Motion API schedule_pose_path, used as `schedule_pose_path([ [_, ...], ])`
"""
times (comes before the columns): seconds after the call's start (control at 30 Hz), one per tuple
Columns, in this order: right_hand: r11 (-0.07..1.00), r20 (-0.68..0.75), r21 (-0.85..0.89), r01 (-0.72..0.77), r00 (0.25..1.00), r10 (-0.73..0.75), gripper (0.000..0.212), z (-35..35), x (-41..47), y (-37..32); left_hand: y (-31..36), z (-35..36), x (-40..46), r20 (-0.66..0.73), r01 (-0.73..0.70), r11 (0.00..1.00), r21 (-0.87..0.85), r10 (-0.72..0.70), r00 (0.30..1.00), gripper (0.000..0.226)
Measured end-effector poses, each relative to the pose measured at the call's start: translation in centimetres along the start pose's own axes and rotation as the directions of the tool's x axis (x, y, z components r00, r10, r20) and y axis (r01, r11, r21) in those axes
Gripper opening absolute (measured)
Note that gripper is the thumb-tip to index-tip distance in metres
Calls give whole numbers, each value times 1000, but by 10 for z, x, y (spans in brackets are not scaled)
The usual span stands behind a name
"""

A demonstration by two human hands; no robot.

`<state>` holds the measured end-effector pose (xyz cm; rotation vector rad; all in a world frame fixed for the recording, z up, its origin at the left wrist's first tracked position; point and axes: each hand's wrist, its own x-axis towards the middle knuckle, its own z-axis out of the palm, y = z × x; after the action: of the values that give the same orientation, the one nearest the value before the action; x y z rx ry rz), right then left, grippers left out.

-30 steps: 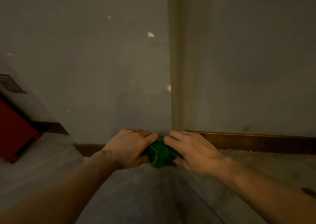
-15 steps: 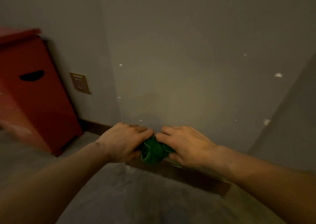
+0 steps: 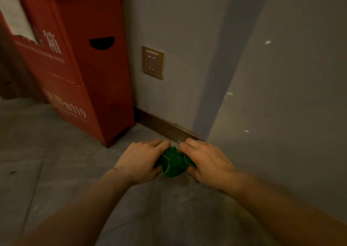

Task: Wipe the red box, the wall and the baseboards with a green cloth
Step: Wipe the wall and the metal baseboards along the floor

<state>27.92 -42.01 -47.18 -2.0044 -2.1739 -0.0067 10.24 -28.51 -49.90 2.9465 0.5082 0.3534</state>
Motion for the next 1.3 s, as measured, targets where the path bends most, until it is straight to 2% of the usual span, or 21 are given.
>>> schedule_pose_path([
  [0.17,972,-67,167,-165,982,178,41,54,29,-3,-30,38,0,-18,132,979,-153,-136,991,38],
  [0.27,910,-84,313,-270,947,310,45,78,37,-6,-38,59,2,-45,199,944,-263,-218,975,38],
  [0.47,788,-67,467,-402,872,485,50,114,47,-11,-46,98,5,-12,302,830,-470,-347,938,39],
  [0.53,737,-28,517,-435,853,522,63,125,49,-13,-47,107,8,5,340,782,-523,-396,918,38],
  [0.63,688,50,565,-455,851,522,100,138,52,-18,-46,116,15,24,387,679,-624,-478,878,36],
  [0.7,704,25,560,-437,858,513,119,144,56,-20,-45,120,21,31,391,617,-683,-510,860,35],
  [0.77,752,-48,490,-441,847,529,126,149,61,-18,-44,124,26,43,386,577,-720,-517,855,37],
  [0.87,813,-181,362,-456,821,541,108,151,67,-11,-43,128,32,84,405,548,-732,-517,852,41],
  [0.97,829,-180,271,-489,820,543,88,148,73,-2,-43,131,32,110,363,516,-776,-456,883,46],
  [1.03,835,-169,206,-510,822,544,78,147,76,5,-47,135,31,105,341,578,-741,-402,910,60],
  [1.17,825,-126,158,-543,817,563,65,147,78,17,-60,154,20,15,358,821,-446,-393,920,90],
  [1.3,824,-136,77,-561,813,566,66,148,86,19,-72,180,9,82,375,905,-202,-366,927,113],
])
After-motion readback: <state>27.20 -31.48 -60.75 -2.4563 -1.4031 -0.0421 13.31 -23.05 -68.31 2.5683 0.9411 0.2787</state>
